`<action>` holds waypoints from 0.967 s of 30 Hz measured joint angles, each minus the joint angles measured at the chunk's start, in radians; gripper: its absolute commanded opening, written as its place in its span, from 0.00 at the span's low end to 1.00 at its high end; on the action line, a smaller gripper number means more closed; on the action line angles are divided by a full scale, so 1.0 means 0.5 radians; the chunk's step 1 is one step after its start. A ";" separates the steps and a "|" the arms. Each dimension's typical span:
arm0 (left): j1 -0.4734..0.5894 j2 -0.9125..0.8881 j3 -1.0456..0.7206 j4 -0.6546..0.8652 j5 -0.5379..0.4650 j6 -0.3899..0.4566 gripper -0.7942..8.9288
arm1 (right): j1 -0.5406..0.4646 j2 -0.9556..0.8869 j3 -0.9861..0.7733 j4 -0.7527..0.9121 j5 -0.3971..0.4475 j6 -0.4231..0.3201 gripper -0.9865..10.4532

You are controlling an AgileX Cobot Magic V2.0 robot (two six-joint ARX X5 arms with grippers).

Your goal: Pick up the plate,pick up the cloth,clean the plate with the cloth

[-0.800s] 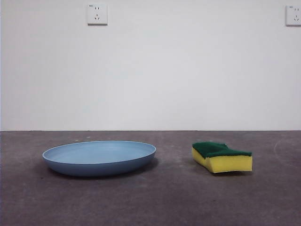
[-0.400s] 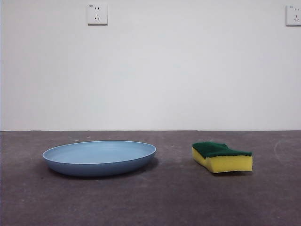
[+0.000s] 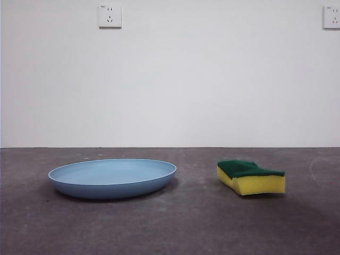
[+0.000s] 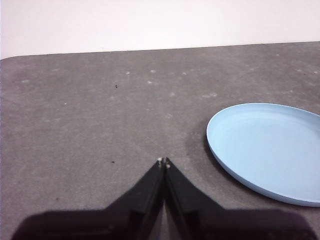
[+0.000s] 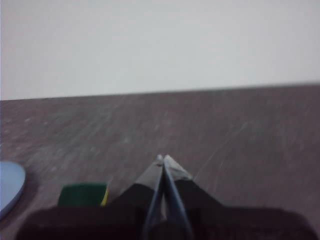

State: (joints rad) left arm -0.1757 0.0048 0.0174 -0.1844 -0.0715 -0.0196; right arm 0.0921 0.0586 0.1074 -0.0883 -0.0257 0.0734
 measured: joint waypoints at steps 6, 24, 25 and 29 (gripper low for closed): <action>0.000 0.000 0.000 0.000 0.000 0.000 0.08 | 0.000 -0.108 -0.157 0.011 -0.002 0.193 0.09; 0.000 0.000 0.000 0.000 0.000 0.000 0.08 | 0.000 -0.108 -0.182 -0.172 0.005 0.212 0.09; 0.000 0.000 0.000 0.000 0.000 0.000 0.08 | 0.000 -0.108 -0.182 -0.172 0.005 0.212 0.09; 0.000 0.000 0.000 0.000 0.000 0.000 0.08 | 0.000 -0.108 -0.182 -0.172 0.005 0.212 0.09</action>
State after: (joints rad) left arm -0.1757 0.0048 0.0174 -0.1844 -0.0715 -0.0196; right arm 0.0921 0.0044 0.0166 -0.1741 -0.0235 0.1795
